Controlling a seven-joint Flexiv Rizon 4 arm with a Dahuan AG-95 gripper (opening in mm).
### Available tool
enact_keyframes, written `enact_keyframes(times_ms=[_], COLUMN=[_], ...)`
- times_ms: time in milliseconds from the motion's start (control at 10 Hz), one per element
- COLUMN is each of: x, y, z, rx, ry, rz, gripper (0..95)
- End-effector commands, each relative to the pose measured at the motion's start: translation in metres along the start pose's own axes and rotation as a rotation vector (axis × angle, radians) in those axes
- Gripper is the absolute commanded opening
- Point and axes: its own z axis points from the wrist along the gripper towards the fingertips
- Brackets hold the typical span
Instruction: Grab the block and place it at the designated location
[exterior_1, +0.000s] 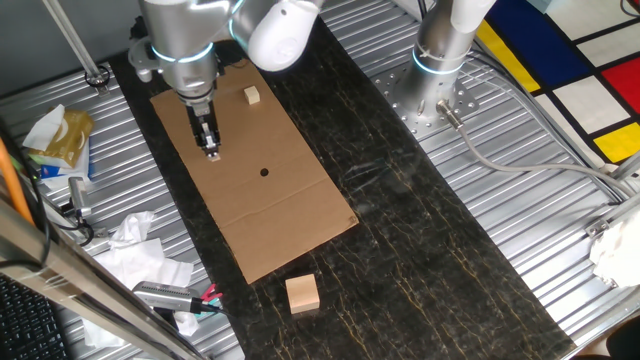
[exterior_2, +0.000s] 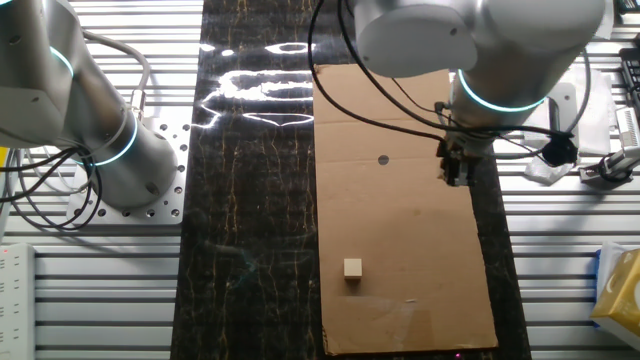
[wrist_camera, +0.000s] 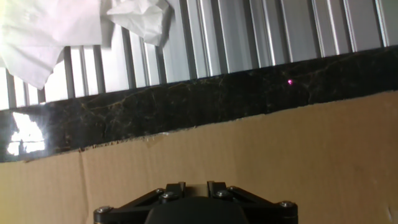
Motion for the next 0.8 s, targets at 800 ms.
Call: enact_keyframes(times_ms=[800], x=[0.015], y=[0.020], z=[0.009], rx=[0.004], ry=[-0.010], rz=[0.045], gripper=[0.0])
